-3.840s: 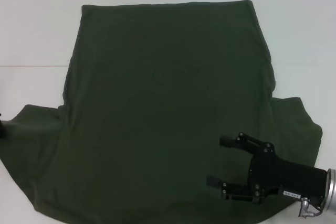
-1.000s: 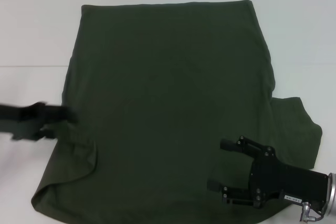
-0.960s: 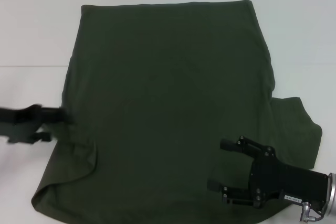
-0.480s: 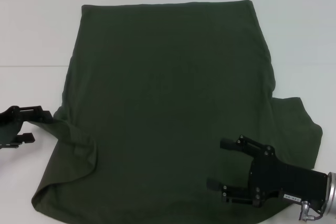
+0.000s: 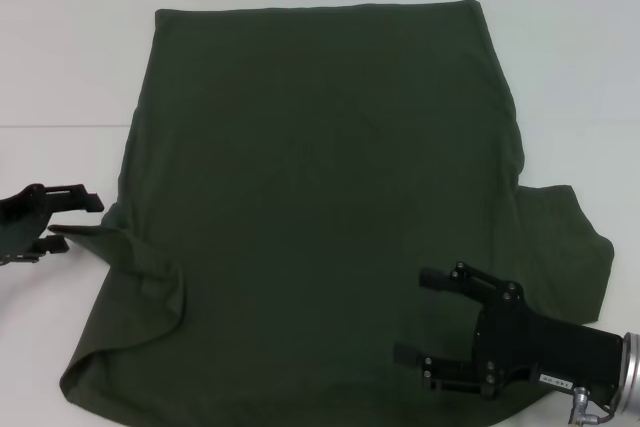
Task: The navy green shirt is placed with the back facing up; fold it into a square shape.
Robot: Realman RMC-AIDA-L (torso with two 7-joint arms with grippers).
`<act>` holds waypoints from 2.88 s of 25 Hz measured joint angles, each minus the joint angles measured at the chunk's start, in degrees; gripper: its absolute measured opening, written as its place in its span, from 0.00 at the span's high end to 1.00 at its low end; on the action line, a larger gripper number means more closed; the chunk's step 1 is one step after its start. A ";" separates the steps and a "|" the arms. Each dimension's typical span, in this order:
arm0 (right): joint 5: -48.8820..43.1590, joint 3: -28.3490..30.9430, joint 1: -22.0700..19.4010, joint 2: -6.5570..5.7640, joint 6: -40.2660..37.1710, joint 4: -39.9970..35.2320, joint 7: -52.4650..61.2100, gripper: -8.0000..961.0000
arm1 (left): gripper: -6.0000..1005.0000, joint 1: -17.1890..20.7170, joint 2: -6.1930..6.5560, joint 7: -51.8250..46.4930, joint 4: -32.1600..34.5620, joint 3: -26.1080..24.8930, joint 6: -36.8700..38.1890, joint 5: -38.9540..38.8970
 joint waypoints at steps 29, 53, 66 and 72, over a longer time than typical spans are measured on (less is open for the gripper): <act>-0.44 -0.41 -0.08 -0.05 1.34 0.10 -0.69 0.03 | 0.18 -9.36 3.83 -13.56 -1.03 7.22 3.42 15.59; -0.44 -0.40 0.23 -0.05 2.46 0.17 -0.96 0.03 | 0.19 -8.31 1.66 -13.56 -3.32 6.52 -4.51 13.87; -0.44 -0.40 0.41 -0.09 2.88 0.17 -0.96 0.03 | 0.19 -9.12 0.85 -13.44 -5.36 8.32 -7.37 13.60; -0.44 -0.40 0.35 -0.09 2.88 0.17 -0.96 0.02 | 0.23 -8.35 -1.32 -9.77 -1.70 8.32 -6.99 13.27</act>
